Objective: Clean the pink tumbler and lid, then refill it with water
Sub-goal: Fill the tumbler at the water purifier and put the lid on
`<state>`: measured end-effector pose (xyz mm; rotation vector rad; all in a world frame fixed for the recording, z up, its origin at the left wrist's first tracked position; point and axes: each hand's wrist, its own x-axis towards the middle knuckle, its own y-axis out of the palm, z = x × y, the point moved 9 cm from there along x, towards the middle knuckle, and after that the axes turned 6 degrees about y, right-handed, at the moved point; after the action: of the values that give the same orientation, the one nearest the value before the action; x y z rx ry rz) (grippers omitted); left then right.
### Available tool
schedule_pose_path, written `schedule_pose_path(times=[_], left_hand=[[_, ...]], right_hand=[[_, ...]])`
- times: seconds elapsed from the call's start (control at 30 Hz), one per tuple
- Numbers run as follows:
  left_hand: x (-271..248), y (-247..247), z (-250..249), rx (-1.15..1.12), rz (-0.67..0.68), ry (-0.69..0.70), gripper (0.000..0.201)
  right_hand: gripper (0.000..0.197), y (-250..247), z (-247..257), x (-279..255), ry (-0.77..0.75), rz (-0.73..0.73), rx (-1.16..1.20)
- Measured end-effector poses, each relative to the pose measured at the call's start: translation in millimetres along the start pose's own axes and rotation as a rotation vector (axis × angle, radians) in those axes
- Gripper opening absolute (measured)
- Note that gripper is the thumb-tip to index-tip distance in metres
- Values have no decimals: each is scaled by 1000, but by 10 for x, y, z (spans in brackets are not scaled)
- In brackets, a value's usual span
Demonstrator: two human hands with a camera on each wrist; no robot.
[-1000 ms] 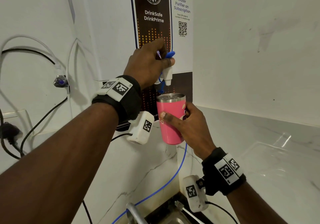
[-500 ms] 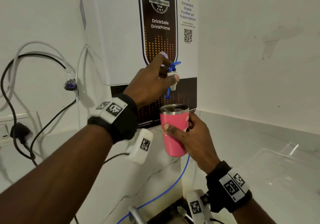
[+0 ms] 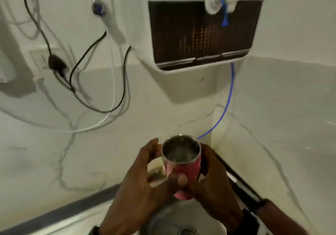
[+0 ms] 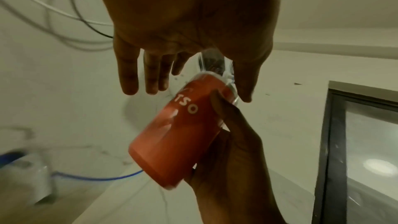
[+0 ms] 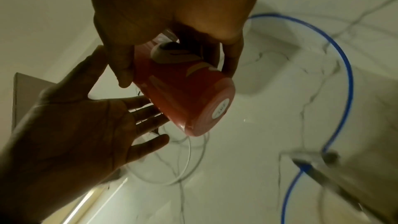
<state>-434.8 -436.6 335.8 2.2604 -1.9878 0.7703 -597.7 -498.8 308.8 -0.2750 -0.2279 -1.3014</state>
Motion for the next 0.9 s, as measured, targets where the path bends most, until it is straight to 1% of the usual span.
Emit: schedule_pose_path(times=[0.07,0.13,0.17,0.23,0.27,0.33,0.43,0.53,0.67,0.73,0.8,0.83,0.9], left_hand=[[-327,4,180,-49,-1,-74,108],[-611,-22,269,-52,-18,-117,100],[-742,-61,316,-31,-36,-122,96],[-1010,-209,430,55,-121,-122,90],[-1147,-296,498,106,-166,-131,90],[-1417,-463,650,192,-252,-165,92],[-1806,-711,884,260,-373,-237,92],[-2127,-941,1092,315,-432,-289,89],[-2527,-1181,1403,272,-505,-360,88],[-2722,-1273,1569,268,-544,-387,88],[-2896,-1369,1740,283,-584,-420,89],[-2973,-1416,1828,285,-604,-439,90],[-3075,-1495,1984,279,-629,-464,91]], right_hand=[[90,252,-193,-225,6,41,69],[85,522,-343,-443,27,88,107],[82,663,-389,-537,50,118,113],[64,948,-509,-707,107,187,125],[64,1093,-559,-789,126,230,131],[75,1341,-651,-927,128,284,127],[77,1732,-813,-1135,165,388,114],[83,2082,-1061,-1341,205,479,78],[83,2509,-1400,-1590,251,617,18],[93,2689,-1567,-1708,243,722,-48],[106,2823,-1798,-1819,223,832,-203],[110,2852,-1950,-1864,225,867,-295],[107,2831,-2253,-1893,255,875,-444]])
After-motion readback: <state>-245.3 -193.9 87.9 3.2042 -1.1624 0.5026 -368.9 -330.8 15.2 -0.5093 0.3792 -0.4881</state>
